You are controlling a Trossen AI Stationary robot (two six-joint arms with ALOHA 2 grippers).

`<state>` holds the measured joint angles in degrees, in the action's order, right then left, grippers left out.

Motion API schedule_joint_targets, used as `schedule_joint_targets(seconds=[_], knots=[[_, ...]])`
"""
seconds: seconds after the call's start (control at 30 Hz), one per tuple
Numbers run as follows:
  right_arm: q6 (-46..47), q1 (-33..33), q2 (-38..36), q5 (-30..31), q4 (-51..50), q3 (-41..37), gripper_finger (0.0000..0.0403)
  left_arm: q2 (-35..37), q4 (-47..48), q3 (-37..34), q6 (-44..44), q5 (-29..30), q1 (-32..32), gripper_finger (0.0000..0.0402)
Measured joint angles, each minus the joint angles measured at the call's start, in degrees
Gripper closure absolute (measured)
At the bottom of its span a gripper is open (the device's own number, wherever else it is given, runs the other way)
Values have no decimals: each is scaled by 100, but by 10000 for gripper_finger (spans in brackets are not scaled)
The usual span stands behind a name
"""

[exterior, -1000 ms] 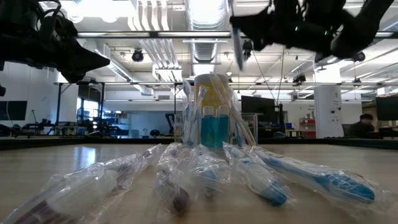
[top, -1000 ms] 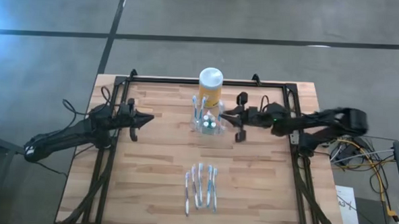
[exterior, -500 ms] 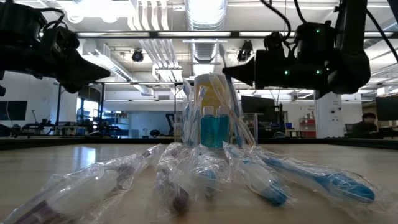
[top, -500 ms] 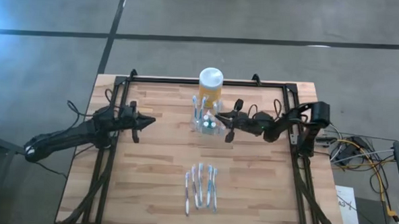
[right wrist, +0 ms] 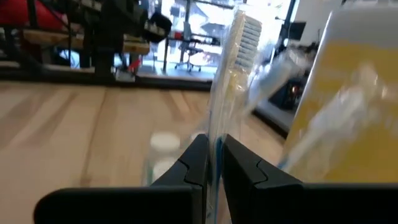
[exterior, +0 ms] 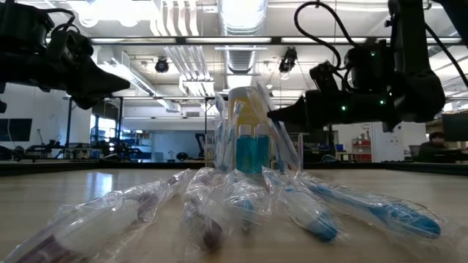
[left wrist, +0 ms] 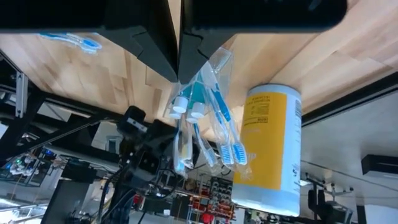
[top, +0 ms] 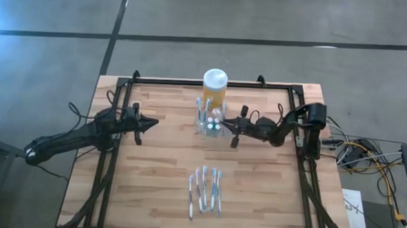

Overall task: Pick & Place toothbrushing station
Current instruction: Put the blue toothbrush into the transparent organizer, then put the violet toothbrush into the transparent organizer

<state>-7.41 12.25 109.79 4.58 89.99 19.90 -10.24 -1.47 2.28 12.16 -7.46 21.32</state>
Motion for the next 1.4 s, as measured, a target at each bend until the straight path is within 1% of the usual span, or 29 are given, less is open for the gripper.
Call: schedule_joint_targets(seconds=[0.37,0.53,0.63,0.77,0.87,1.0,1.13,1.23,1.4], knots=[[262,0,510,-4,35,21,380,0,-33,0,7,-15,0,386],[301,2,369,-1,-61,0,377,0,-35,2,7,-15,0,386],[463,4,180,13,-242,-49,360,0,-35,0,8,-15,0,386],[823,0,-203,-9,-542,-196,321,0,-33,0,37,-15,0,386],[975,2,-637,-29,-824,-294,286,0,-31,0,48,-15,0,386],[1112,0,-1278,-35,-1544,-418,246,0,-32,0,52,-15,0,386],[1176,0,-2246,-39,-2267,-539,221,0,-47,0,53,-16,0,386],[1452,0,-3245,-50,-3477,-531,216,0,-51,2,54,-15,0,386],[1621,-47,-4875,-52,-6734,-85,230,0,-53,0,52,-19,0,386]])
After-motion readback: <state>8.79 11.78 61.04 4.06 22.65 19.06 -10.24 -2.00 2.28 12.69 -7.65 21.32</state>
